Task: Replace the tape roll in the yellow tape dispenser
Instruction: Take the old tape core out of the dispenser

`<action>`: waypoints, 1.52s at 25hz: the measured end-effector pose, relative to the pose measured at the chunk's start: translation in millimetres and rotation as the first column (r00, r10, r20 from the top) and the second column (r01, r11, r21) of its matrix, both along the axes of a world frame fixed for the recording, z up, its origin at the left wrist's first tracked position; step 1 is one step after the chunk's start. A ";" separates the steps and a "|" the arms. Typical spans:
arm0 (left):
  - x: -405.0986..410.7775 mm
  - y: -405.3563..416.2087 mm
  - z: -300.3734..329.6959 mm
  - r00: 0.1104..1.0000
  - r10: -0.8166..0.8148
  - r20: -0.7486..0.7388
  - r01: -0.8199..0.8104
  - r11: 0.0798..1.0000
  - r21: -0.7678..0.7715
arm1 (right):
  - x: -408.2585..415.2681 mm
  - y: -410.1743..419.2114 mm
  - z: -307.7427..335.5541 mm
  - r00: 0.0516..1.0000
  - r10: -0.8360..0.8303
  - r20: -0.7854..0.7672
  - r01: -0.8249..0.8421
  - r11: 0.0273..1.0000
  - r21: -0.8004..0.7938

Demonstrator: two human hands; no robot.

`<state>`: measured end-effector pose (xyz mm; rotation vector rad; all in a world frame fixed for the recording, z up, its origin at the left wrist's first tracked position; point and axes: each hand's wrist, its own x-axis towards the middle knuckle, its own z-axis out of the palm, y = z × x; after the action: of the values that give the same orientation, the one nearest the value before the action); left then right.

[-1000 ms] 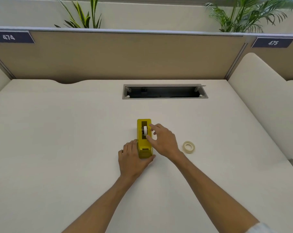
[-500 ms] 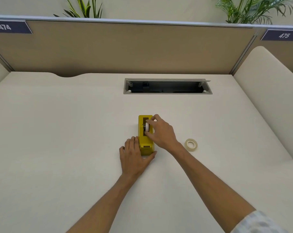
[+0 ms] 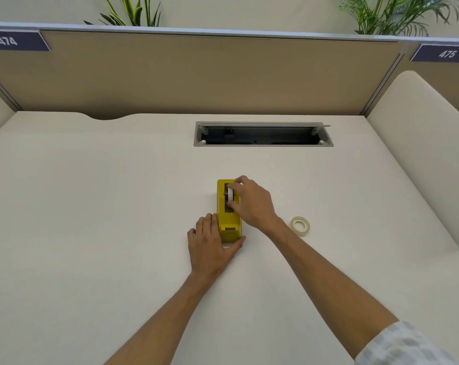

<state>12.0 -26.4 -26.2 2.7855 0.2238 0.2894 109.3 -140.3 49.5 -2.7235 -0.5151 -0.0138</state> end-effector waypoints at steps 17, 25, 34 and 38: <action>-20.8 13.1 4.0 0.996 -0.076 0.041 0.082 0.982 -0.168 | -8.5 0.0 6.7 0.999 -0.032 -0.020 0.035 0.984 0.177; 3.5 33.5 49.9 0.965 -0.008 0.261 0.120 0.902 -0.415 | -31.0 0.8 35.0 0.999 0.021 0.036 -0.032 0.945 0.324; -2.5 22.9 100.9 0.937 -0.047 0.347 0.291 0.653 -0.699 | -70.2 -5.9 67.6 0.987 0.130 0.098 -0.160 0.889 0.428; -12.7 22.7 108.6 0.925 -0.043 0.377 0.316 0.638 -0.702 | -78.0 -9.7 75.5 0.980 0.160 0.120 -0.196 0.884 0.425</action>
<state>-0.8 -3.7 82.4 1.8576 -0.0323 0.4747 31.2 -150.1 125.0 -2.2363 -0.6931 -0.1726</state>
